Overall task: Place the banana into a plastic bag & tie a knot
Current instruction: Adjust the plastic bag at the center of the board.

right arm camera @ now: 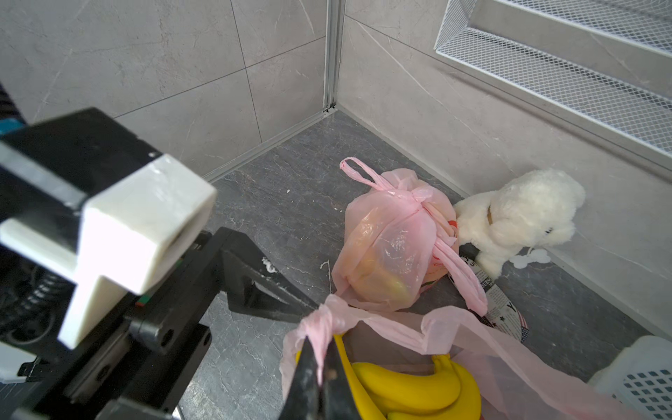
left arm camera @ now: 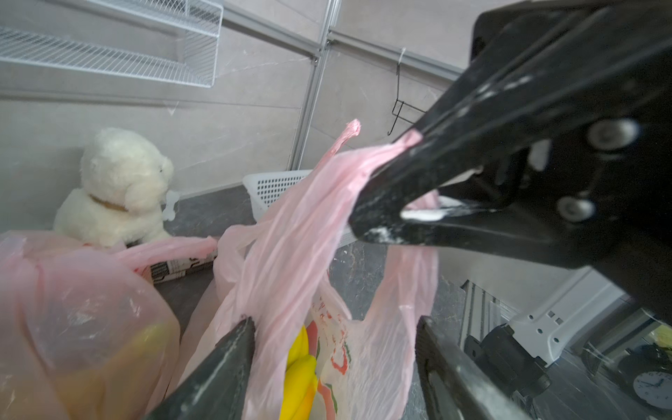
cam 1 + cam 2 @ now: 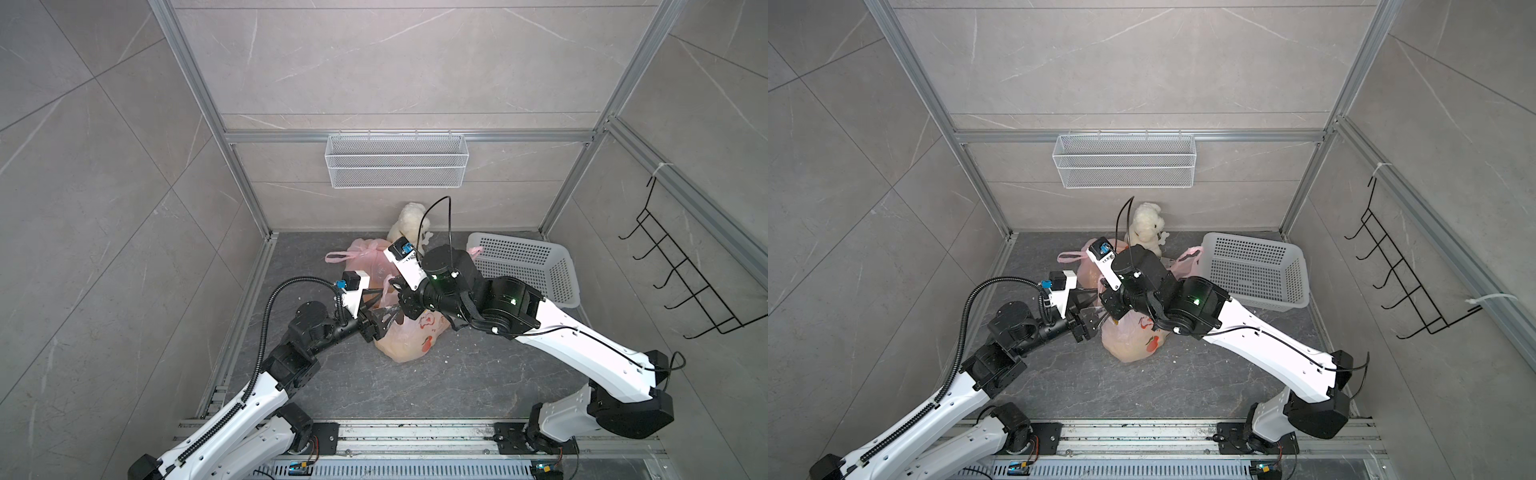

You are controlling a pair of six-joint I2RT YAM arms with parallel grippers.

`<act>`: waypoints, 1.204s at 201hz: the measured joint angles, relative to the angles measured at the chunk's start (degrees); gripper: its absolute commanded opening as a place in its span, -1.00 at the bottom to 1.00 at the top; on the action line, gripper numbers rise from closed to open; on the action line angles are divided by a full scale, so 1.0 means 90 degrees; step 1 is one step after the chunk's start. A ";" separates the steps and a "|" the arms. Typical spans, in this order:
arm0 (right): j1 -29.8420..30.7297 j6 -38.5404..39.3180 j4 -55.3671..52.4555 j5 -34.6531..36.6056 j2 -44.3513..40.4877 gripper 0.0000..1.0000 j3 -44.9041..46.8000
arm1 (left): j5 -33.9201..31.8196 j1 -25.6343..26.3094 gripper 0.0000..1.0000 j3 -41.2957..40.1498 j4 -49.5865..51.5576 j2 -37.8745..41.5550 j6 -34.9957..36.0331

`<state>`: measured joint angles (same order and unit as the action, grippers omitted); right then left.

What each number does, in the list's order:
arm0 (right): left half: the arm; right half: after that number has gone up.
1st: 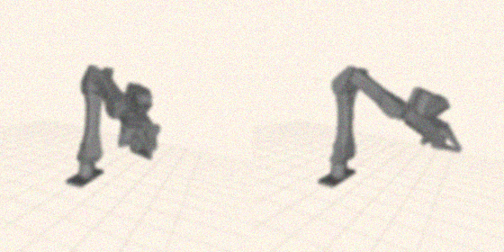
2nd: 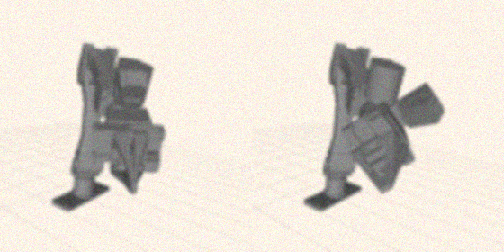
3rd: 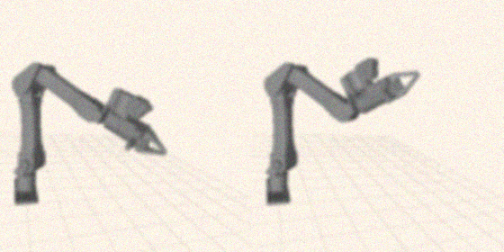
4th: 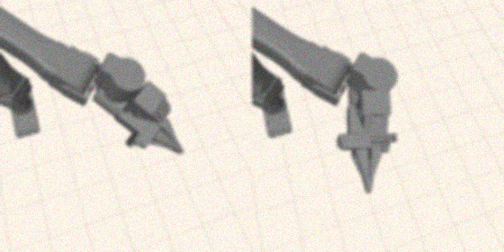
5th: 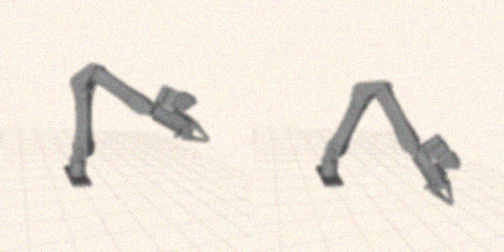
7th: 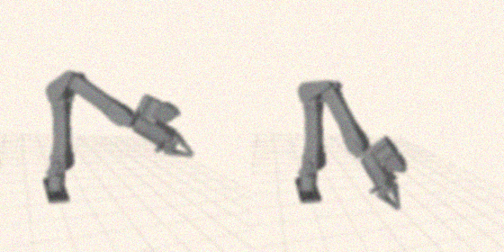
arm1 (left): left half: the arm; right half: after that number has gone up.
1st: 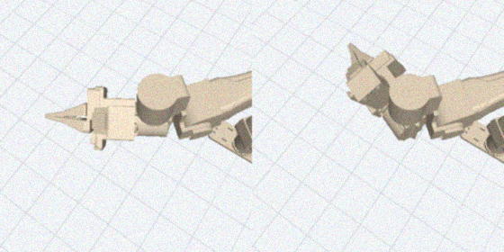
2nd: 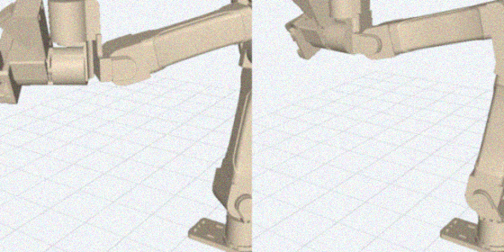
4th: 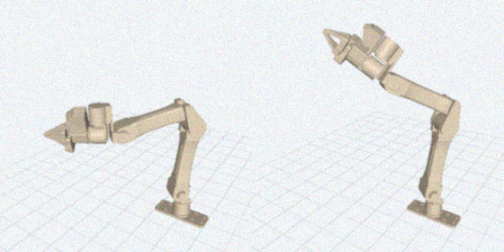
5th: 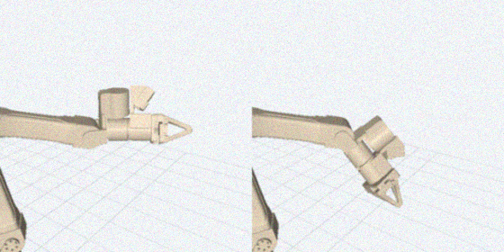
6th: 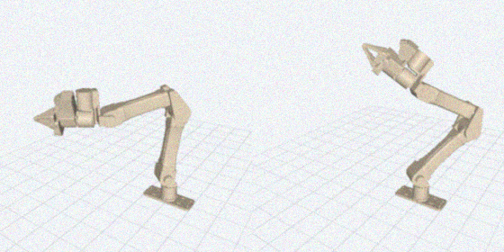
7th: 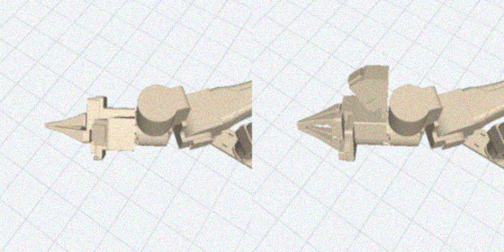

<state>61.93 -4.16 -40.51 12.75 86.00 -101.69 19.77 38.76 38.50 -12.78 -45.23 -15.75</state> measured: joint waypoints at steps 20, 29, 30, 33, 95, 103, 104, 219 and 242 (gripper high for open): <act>-0.0002 0.0022 0.0029 -0.0010 0.0000 -1.00 0.0000 | 0.0211 0.0027 0.59 -0.0005 -0.0311 -0.0151 0.0068; -0.0002 0.0022 0.0046 -0.0010 0.0002 -1.00 0.0000 | 0.0257 0.0066 0.59 -0.0005 -0.0408 -0.0265 0.0126; -0.0002 0.0022 0.0049 -0.0010 0.0005 -1.00 0.0000 | 0.0265 0.0075 0.59 -0.0005 -0.0423 -0.0287 0.0134; -0.0002 0.0024 0.0051 -0.0010 0.0007 -1.00 0.0000 | 0.0279 0.0090 0.59 -0.0005 -0.0447 -0.0325 0.0141; -0.0002 0.0039 0.0177 -0.0036 0.0104 -1.00 0.0005 | 0.0325 0.0376 0.45 0.0083 -0.0653 -0.0840 0.0277; -0.0002 0.0036 0.0223 -0.0051 0.0104 -1.00 0.0019 | 0.0304 0.0389 0.34 0.0090 -0.0729 -0.0884 0.0262; -0.0002 0.0036 0.0233 -0.0058 0.0104 -1.00 0.0027 | 0.0301 0.0389 0.33 0.0090 -0.0738 -0.0889 0.0265; -0.0015 -0.0622 0.0750 -0.0228 -0.0316 -1.00 0.0950 | -0.0379 0.0420 -0.34 0.0250 -0.1474 -0.1887 0.0107; -0.0019 -0.0755 0.0767 -0.0216 -0.0410 -1.00 0.0993 | -0.0420 0.0437 -0.12 0.0250 -0.1494 -0.1926 0.0163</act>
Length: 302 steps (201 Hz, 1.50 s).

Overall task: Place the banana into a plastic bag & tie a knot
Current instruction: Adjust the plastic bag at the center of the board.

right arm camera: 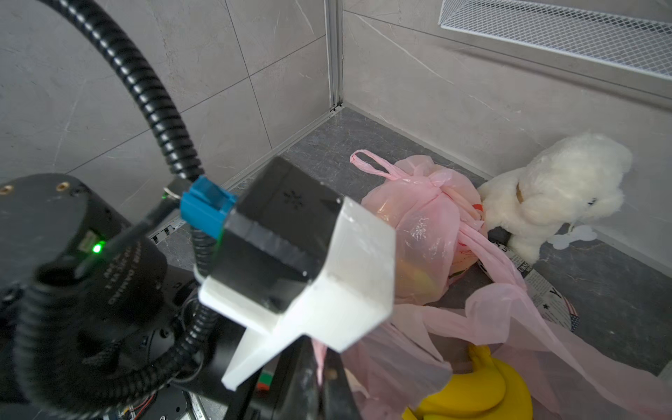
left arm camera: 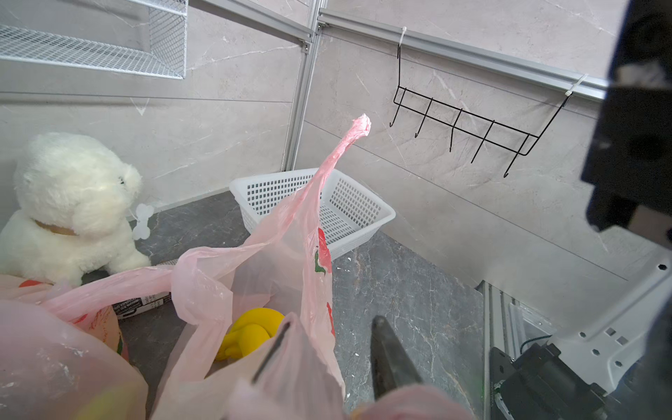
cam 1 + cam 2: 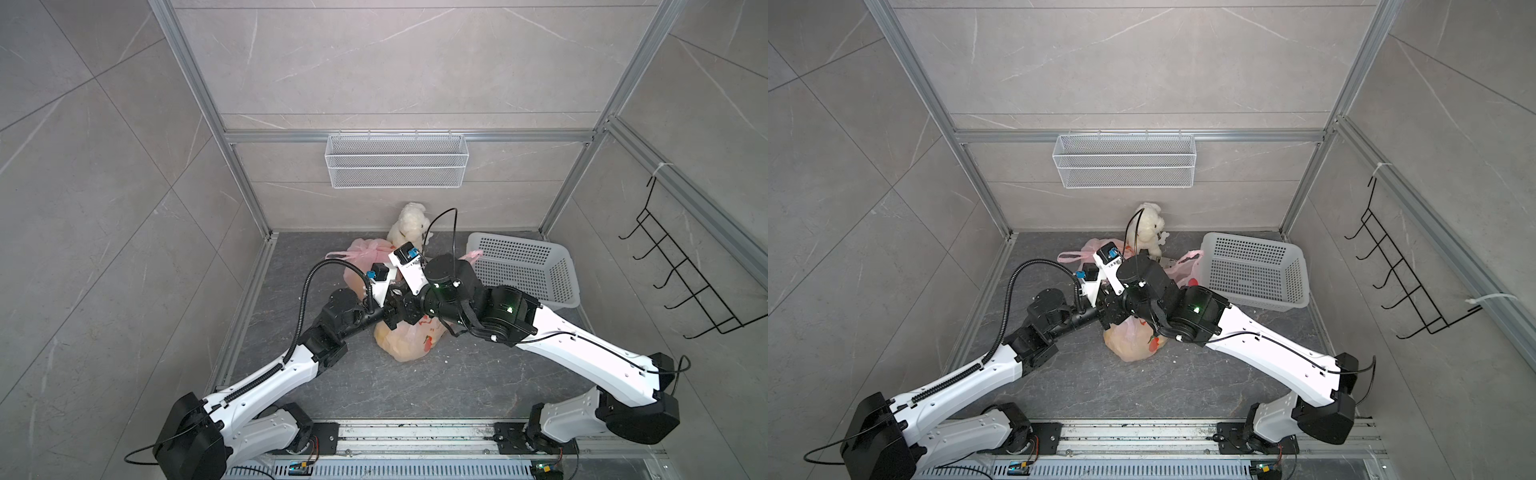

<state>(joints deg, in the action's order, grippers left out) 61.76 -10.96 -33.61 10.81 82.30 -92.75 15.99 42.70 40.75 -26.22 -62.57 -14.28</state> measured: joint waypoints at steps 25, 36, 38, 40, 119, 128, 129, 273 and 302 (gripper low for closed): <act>0.0000 -0.0102 0.0000 0.0185 -0.0107 -1.00 0.0058 | -0.0226 0.0007 -0.12 -0.0002 0.0151 0.0095 0.0170; 0.0000 -0.0124 0.0000 0.0279 -0.0151 -1.00 0.0070 | -0.0325 0.0007 -0.11 -0.0039 0.0279 0.0231 0.0253; 0.0000 -0.0129 0.0000 0.0287 -0.0153 -1.00 0.0070 | -0.0347 0.0010 -0.11 -0.0051 0.0289 0.0262 0.0265; 0.0000 -0.0131 0.0000 0.0306 -0.0160 -1.00 0.0070 | -0.0364 0.0010 -0.11 -0.0063 0.0301 0.0284 0.0270; 0.0000 -0.0138 0.0002 0.0466 -0.0228 -1.00 0.0068 | -0.0678 0.0204 0.19 -0.0755 0.0950 0.1525 0.0848; 0.0000 -0.0136 0.0002 0.0478 -0.0228 -1.00 0.0066 | -0.0741 0.0289 0.35 -0.0782 0.0969 0.1559 0.0916; 0.0000 -0.0136 0.0002 0.0478 -0.0228 -1.00 0.0066 | -0.0755 0.0304 0.37 -0.0782 0.0971 0.1564 0.0933; 0.0000 -0.0097 0.0114 0.0177 -0.0117 -1.00 0.0078 | -0.1705 0.0789 1.00 -0.0289 0.0508 0.0765 0.1579; -0.0036 -0.0100 0.0204 0.0155 -0.0209 -1.00 0.0291 | -0.1591 0.0750 0.82 -0.0134 -0.0073 0.0284 0.1433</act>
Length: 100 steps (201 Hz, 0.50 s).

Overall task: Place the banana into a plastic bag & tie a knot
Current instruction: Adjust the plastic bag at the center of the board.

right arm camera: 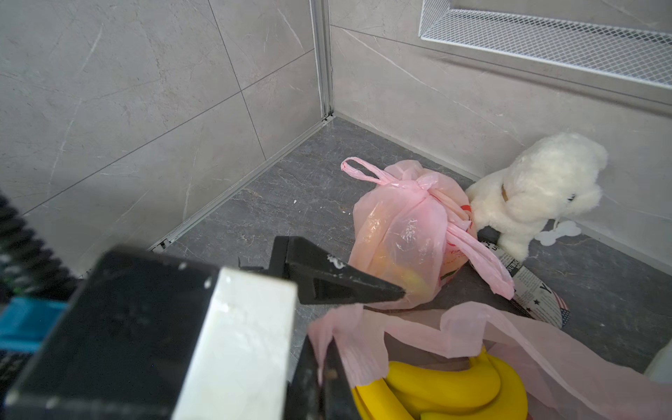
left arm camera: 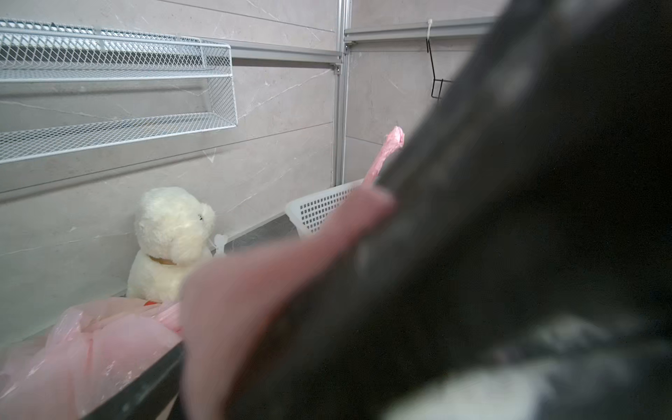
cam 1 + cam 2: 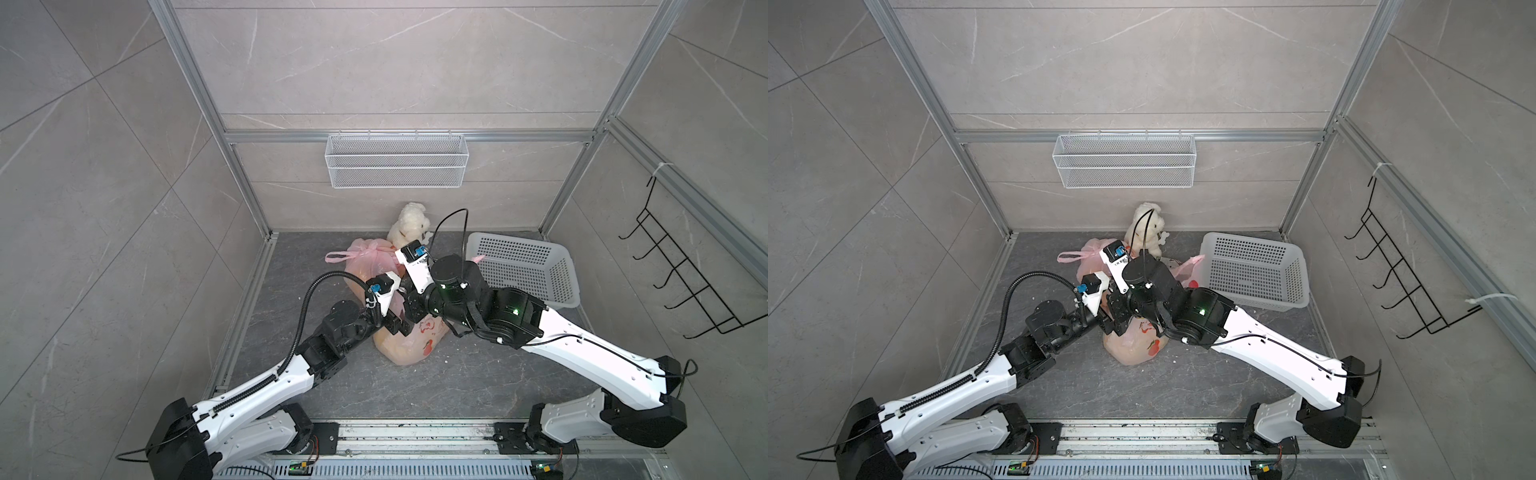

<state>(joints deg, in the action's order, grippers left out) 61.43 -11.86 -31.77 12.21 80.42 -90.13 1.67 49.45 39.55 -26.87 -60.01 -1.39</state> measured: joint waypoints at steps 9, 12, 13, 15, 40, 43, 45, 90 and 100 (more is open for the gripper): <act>0.0000 -0.0017 0.0015 0.0000 -0.0044 -1.00 0.0092 | 0.0058 -0.0012 0.70 0.0051 -0.0172 -0.0141 -0.0063; -0.0002 -0.0024 0.0034 -0.0002 -0.0063 -1.00 0.0126 | 0.0092 -0.0019 0.65 0.0068 -0.0216 -0.0194 -0.0107; 0.0000 -0.0024 0.0039 -0.0002 -0.0068 -1.00 0.0134 | 0.0102 -0.0019 0.64 0.0073 -0.0228 -0.0209 -0.0102; 0.0000 -0.0022 0.0044 -0.0010 -0.0080 -1.00 0.0155 | 0.0121 -0.0022 0.61 0.0090 -0.0253 -0.0245 -0.0112; -0.0010 -0.0100 0.0131 -0.0017 -0.0226 -1.00 0.0345 | 0.0359 -0.0024 0.30 0.0114 -0.0580 -0.0629 -0.0335; -0.0019 -0.0119 0.0131 -0.0017 -0.0245 -1.00 0.0364 | 0.0376 -0.0024 0.22 0.0114 -0.0614 -0.0658 -0.0352; -0.0032 -0.0141 0.0136 -0.0017 -0.0260 -1.00 0.0381 | 0.0389 -0.0024 0.18 0.0114 -0.0622 -0.0678 -0.0406; -0.0335 -0.0440 0.0308 -0.0070 -0.0508 -1.00 0.0624 | 0.0554 -0.0029 -0.36 0.0066 -0.0775 -0.0782 -0.0588; -0.0376 -0.0488 0.0369 -0.0068 -0.0520 -1.00 0.0624 | 0.0559 -0.0027 -0.38 0.0019 -0.0775 -0.0782 -0.0600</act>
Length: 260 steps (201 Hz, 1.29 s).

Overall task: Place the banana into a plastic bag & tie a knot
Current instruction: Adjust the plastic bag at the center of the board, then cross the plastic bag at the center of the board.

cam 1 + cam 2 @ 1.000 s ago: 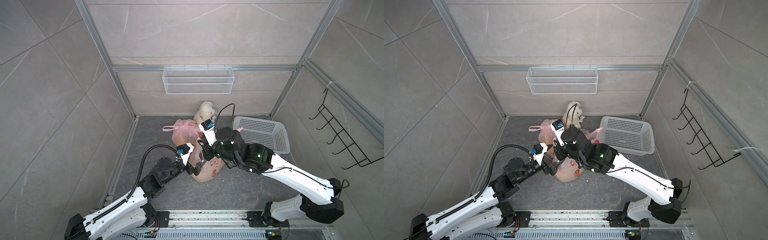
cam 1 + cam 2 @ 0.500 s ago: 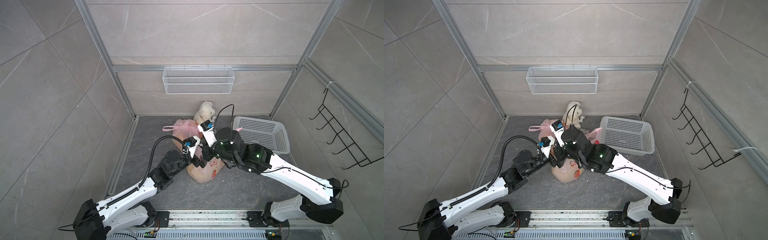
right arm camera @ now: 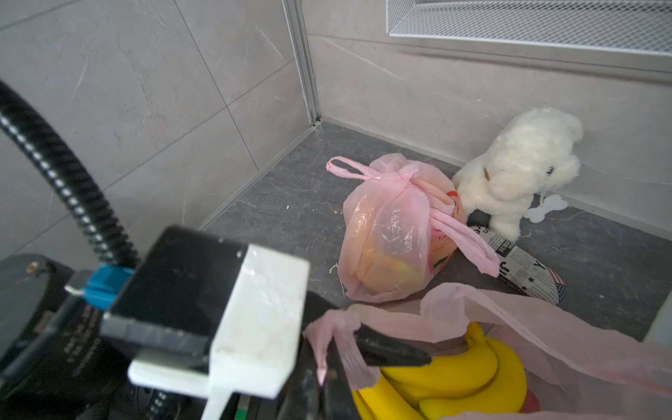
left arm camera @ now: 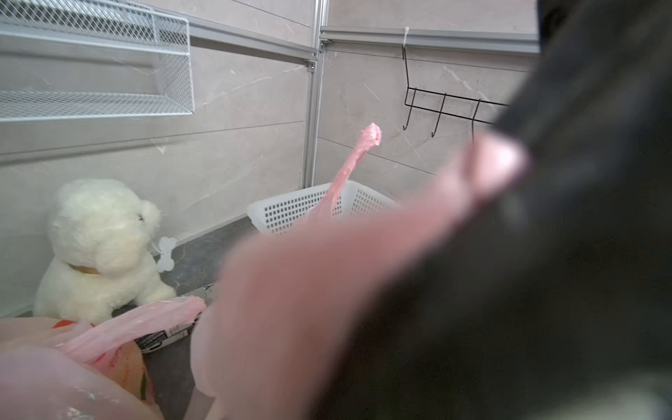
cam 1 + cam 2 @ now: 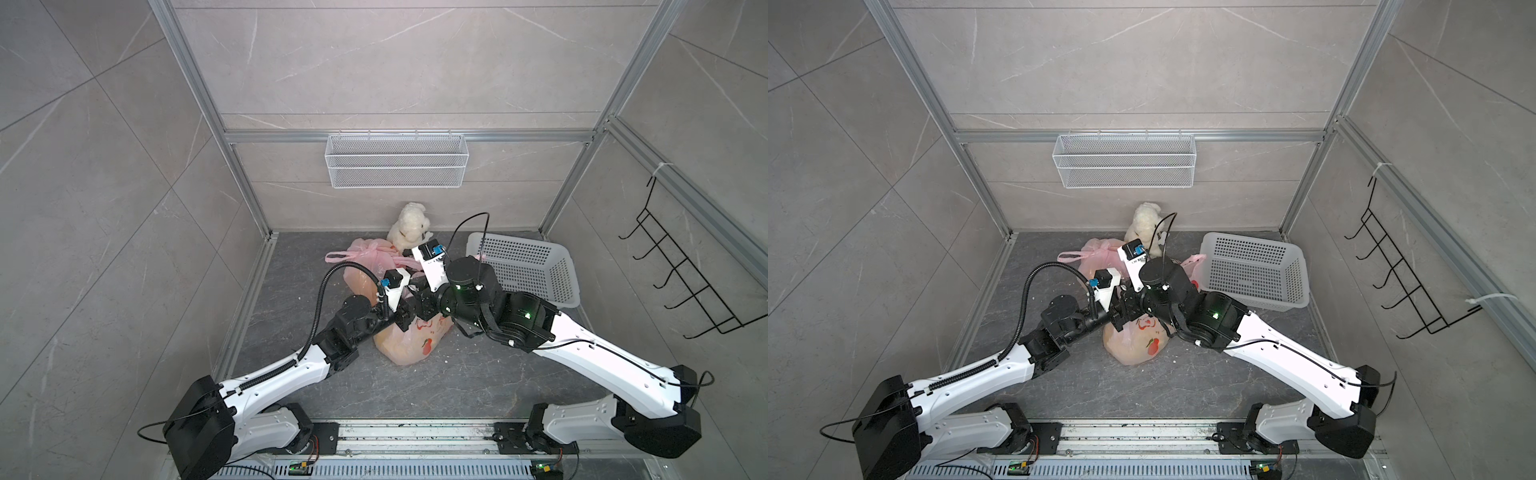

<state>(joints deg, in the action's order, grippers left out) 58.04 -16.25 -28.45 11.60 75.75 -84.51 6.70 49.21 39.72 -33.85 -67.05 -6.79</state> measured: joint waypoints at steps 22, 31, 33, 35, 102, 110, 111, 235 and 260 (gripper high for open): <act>-0.0039 -0.0085 0.0090 0.0032 -0.0051 -1.00 0.0051 | -0.0002 -0.0002 -0.56 -0.0117 0.0005 0.0002 -0.0034; -0.0053 -0.0097 0.0102 0.0051 -0.0070 -1.00 0.0073 | 0.0000 -0.0012 -0.67 -0.0143 0.0029 0.0002 -0.0036; -0.0058 -0.0102 0.0100 0.0049 -0.0073 -1.00 0.0073 | 0.0000 -0.0015 -0.69 -0.0148 0.0034 0.0002 -0.0061; -0.0063 -0.0102 0.0102 0.0049 -0.0073 -1.00 0.0073 | -0.0002 -0.0015 -0.72 -0.0155 0.0036 0.0002 -0.0036; -0.0182 0.0019 0.0007 0.0029 -0.0136 -0.03 0.0073 | 0.0107 -0.0187 -1.00 -0.0206 0.0005 0.0036 -0.0087; -0.0204 0.0058 -0.0087 0.0068 -0.0209 0.08 0.0075 | 0.0112 -0.0223 -1.00 -0.0206 0.0049 0.0041 -0.0087; -0.0209 0.0049 -0.0090 0.0075 -0.0221 0.09 0.0075 | 0.0112 -0.0226 -1.00 -0.0206 0.0051 0.0041 -0.0087; -0.2888 0.0427 -0.1268 0.0449 -0.0595 0.66 0.0136 | 0.0308 -0.0398 -1.00 -0.0206 0.0389 0.0165 -0.0112; -0.2900 0.0425 -0.1280 0.0406 -0.0352 0.52 0.0114 | 0.0328 -0.0401 -1.00 -0.0206 0.0430 0.0168 -0.0121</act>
<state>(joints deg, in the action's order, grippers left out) 31.94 -12.43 -39.97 15.25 72.58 -83.48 9.65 45.60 37.87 -29.98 -65.54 -7.88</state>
